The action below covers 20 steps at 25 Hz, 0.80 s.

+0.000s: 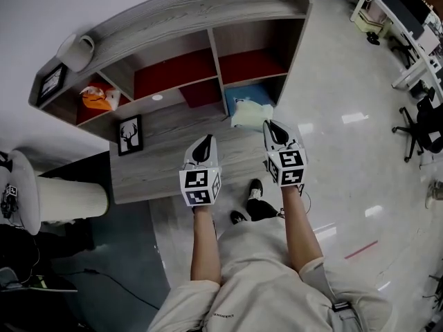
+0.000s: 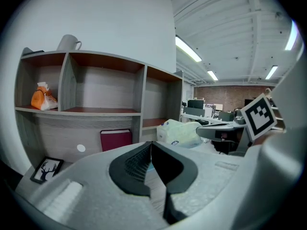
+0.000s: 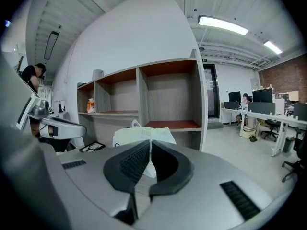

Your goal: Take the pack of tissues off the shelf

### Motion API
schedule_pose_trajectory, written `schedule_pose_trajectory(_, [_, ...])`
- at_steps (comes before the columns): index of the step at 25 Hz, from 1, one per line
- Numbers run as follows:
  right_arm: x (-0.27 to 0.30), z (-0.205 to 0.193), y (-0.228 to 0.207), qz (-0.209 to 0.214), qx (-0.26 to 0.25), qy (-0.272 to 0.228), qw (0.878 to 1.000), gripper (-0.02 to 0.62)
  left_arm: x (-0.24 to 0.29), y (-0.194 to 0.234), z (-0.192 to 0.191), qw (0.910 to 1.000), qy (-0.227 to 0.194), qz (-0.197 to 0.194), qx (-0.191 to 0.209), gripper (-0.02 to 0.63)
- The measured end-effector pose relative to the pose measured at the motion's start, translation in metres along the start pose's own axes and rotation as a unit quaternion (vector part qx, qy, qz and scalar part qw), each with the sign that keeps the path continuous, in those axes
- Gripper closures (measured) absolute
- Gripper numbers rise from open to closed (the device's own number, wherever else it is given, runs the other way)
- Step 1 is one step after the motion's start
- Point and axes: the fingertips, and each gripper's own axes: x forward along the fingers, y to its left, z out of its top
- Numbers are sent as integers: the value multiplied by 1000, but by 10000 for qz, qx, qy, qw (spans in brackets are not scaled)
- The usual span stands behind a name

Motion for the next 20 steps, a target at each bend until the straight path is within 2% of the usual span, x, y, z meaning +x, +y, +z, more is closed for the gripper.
schedule_pose_trajectory(10, [-34,-32,4,13,18,140,9999,574,-28,-8,-19,9996,-133,200,-162,595])
schedule_pose_trajectory(20, [-53,-39,9,53,-13,183,9998,574,-51,-2,-23,9983,-218,483,-256,595])
